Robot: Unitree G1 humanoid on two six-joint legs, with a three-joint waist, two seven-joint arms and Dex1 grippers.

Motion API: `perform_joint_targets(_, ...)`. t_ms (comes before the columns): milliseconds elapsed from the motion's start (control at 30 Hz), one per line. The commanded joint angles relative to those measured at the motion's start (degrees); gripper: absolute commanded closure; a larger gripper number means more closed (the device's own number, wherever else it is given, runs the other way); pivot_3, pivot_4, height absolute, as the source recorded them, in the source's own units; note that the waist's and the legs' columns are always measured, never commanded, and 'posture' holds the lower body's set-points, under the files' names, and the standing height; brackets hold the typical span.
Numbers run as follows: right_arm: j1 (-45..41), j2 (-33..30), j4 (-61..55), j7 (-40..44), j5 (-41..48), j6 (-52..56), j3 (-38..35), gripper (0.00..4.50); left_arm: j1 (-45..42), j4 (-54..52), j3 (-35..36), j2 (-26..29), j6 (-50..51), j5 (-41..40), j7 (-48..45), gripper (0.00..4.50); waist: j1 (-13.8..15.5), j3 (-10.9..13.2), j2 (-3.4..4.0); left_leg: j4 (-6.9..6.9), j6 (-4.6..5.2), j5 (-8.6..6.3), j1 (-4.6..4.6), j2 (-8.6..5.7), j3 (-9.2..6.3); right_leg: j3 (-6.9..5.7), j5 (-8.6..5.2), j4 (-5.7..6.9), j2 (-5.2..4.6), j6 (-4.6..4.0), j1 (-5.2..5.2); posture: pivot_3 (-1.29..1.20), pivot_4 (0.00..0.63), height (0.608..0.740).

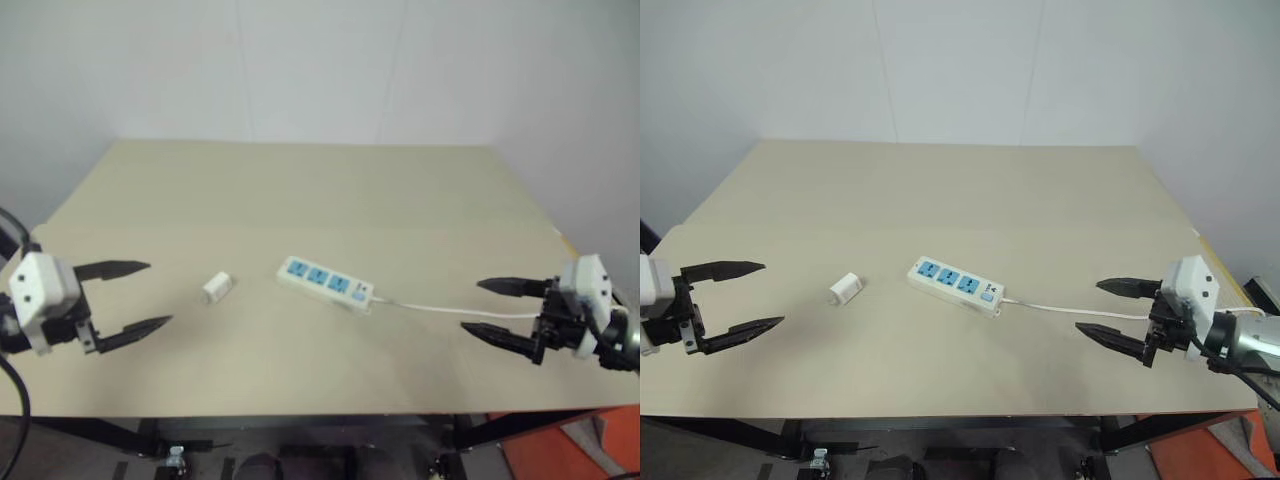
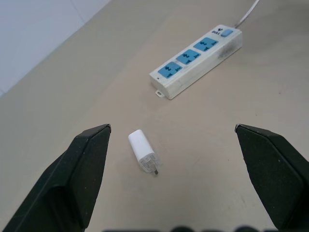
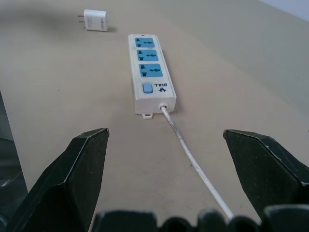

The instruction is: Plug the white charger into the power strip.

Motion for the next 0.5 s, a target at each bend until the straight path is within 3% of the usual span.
perform_joint_targets(33, -1.2, -0.3, -0.4, 0.0, -0.1, -1.4, -0.5, 0.04, -0.7, -1.4, 0.5, 0.9, -0.2, -0.9, 0.7, 0.0, 0.0, 0.0, 0.0, 0.0, 0.0, 0.0, 0.0, 0.0, 0.0, 0.0, 0.0, 0.0, 0.0, 0.0, 0.0, 0.0, 0.15, 0.74)
perform_joint_targets(267, -3.9, 2.4, 0.9, -1.4, -1.6, -4.2, 1.6, 0.04, -1.8, -0.9, -0.9, 0.8, -0.5, -1.1, 0.7, 0.0, -0.1, 0.0, 0.0, 0.0, 0.0, 0.0, 0.01, 0.0, 0.0, 0.0, 0.0, 0.01, 0.0, 0.0, 0.0, 0.0, 0.15, 0.74)
perform_joint_targets(500, -13.4, 14.2, 9.9, -6.3, -9.1, -14.8, 11.2, 0.04, -5.7, 0.4, -5.6, 0.2, -1.1, -1.3, 0.3, 0.0, -0.5, 0.0, 0.0, 0.0, 0.0, 0.0, 0.03, 0.0, 0.02, 0.01, 0.03, 0.03, 0.04, -0.06, 0.0, 0.0, 0.15, 0.74)
